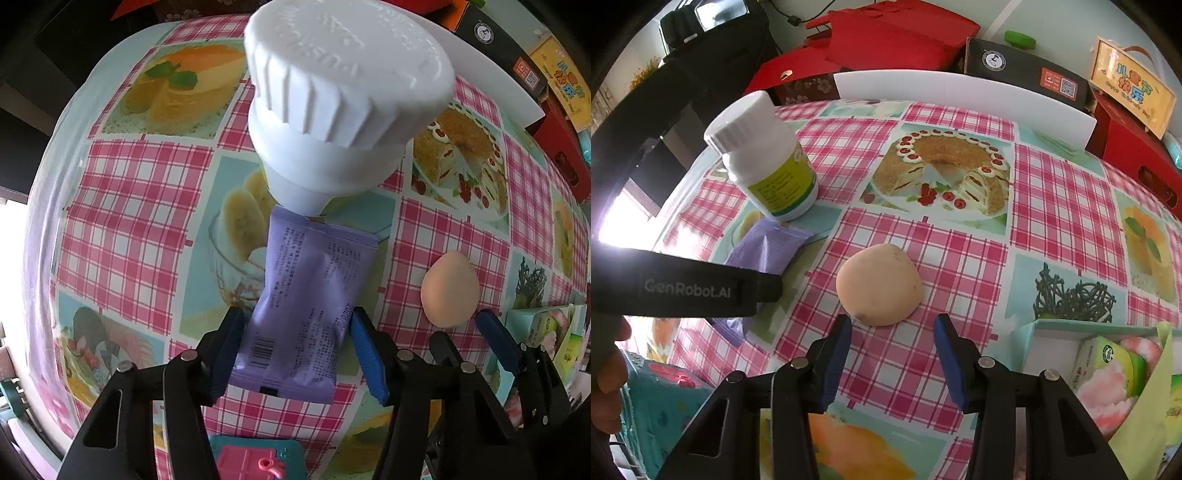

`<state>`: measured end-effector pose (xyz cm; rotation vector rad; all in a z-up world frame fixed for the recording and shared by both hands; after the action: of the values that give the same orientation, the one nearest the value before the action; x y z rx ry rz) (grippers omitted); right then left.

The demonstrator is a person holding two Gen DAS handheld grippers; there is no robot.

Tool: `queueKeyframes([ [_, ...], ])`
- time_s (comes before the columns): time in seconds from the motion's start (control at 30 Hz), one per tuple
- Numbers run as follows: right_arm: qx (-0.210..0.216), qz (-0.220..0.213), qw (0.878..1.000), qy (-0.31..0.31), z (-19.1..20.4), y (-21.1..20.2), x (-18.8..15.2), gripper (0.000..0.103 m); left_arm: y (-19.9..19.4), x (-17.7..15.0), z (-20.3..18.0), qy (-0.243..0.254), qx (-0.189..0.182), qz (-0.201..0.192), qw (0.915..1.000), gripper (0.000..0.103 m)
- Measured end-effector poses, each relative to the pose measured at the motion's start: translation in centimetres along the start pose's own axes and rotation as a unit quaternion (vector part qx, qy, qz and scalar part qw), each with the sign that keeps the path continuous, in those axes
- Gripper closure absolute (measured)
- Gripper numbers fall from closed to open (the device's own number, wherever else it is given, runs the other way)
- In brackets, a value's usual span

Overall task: Organize soft objects
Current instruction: 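Grasp the purple snack packet with the left gripper while the right grasps the tan sponge ball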

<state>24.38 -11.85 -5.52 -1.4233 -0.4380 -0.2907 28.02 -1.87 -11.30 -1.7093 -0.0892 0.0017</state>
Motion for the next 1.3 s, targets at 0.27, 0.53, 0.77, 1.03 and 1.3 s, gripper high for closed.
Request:
queueKeyframes([
  [0.27,0.001,0.003,1.0,-0.008,0.3,0.0,0.1,0.046,-0.3,-0.4,1.2,-0.002,-0.014,-0.004,0.9999,0.046],
  [0.53,-0.003,0.003,1.0,-0.019,0.8,0.0,0.1,0.037,-1.4,-0.6,2.9,-0.009,-0.034,-0.018,0.9992,0.047],
  [0.77,-0.002,0.002,1.0,-0.027,0.8,0.0,0.1,0.031,-4.4,-1.7,4.8,-0.035,-0.052,-0.057,0.9964,0.047],
  [1.03,-0.011,0.001,0.999,-0.048,1.4,0.6,0.2,0.027,-6.4,-2.3,6.2,-0.038,-0.062,-0.079,0.9942,0.047],
  [1.3,-0.033,0.002,0.998,-0.046,1.4,1.2,1.0,0.022,-8.1,-2.5,8.0,-0.039,-0.071,-0.092,0.9924,0.047],
])
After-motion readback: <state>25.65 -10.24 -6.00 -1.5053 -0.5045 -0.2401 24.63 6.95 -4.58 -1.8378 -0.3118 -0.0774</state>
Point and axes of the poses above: each gripper's, at about its wrist camera, not at the fingertips, and y roughly the way its jaws point, z to its left, x to its top, the point moved 4 cm from there along y, roughly the way its jaws point, and after that the axes turned 6 degrees about -x, right-handed, at the moved point
